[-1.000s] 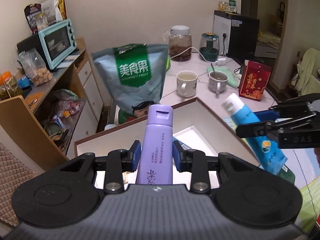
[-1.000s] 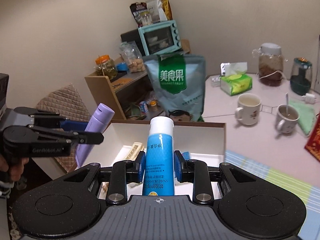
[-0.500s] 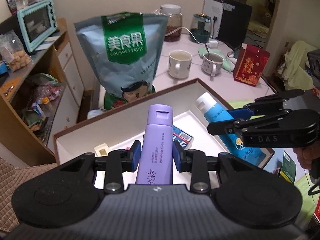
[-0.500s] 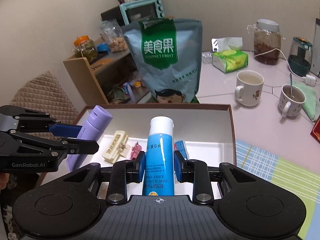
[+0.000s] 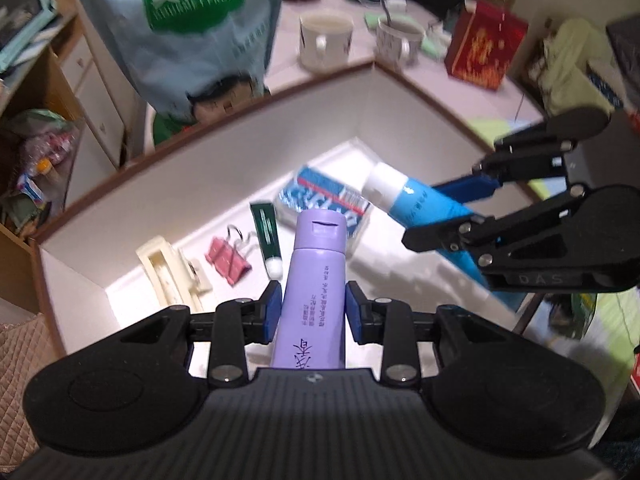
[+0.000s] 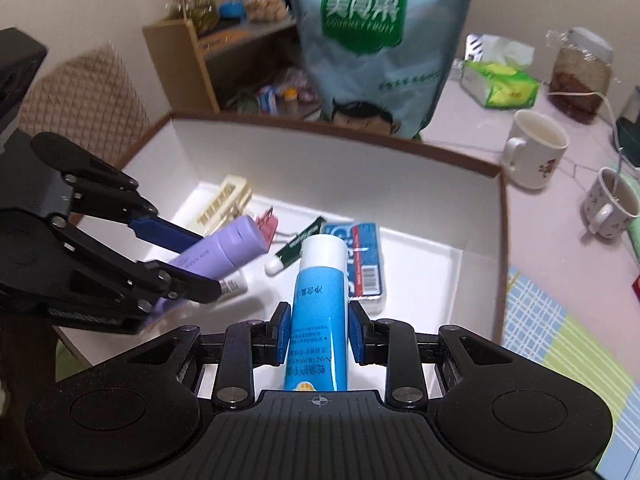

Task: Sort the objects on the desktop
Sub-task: 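Open both tools to drop the purple and blue tubes in the box, then withdraw both tools from the box toward the green card and scrunchie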

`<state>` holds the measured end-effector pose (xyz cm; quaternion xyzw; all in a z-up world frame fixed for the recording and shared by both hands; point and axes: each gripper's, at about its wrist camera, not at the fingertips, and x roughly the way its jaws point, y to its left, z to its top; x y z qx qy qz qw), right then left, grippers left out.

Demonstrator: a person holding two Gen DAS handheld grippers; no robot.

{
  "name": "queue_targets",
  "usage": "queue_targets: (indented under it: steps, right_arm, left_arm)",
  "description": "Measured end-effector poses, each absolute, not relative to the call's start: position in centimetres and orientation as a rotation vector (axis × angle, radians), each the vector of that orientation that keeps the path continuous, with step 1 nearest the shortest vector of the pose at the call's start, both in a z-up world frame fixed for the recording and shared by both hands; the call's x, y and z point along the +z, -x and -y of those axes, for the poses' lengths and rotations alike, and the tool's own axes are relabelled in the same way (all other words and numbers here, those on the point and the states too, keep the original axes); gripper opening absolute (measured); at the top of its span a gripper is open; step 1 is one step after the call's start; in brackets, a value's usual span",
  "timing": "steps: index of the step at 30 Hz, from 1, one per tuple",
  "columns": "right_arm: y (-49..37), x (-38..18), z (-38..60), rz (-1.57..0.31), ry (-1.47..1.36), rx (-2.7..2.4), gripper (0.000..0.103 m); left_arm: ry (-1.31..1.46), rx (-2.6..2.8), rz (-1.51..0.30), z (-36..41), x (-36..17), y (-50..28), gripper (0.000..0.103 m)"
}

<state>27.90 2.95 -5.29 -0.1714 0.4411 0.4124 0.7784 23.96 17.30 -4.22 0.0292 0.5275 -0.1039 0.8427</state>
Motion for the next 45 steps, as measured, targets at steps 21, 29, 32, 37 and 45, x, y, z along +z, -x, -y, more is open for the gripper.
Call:
queue_targets:
  steps: [21, 29, 32, 37, 45]
  right_arm:
    - [-29.3, -10.3, -5.5, -1.154, 0.445, 0.945, 0.029]
    - [-28.9, -9.6, -4.9, -1.174, 0.411, 0.95, 0.03]
    - [-28.5, -9.2, -4.8, -1.173, 0.413, 0.942, 0.073]
    - [-27.7, -8.6, -4.7, -1.155, 0.423, 0.937, 0.074]
    - [-27.1, -8.4, -3.9, -1.157, 0.406, 0.922, 0.074]
  left_arm:
    - [0.06, -0.144, -1.316, -18.5, -9.8, -25.7, 0.031]
    - [-0.034, -0.103, -1.29, -18.5, -8.7, -24.9, 0.04]
    - [-0.039, -0.095, -1.289, -18.6, -8.5, -24.6, 0.043]
    - [-0.05, -0.082, -1.283, -18.7, -8.4, -24.1, 0.044]
    - [-0.085, -0.044, -1.246, -18.3, -7.2, -23.2, 0.063]
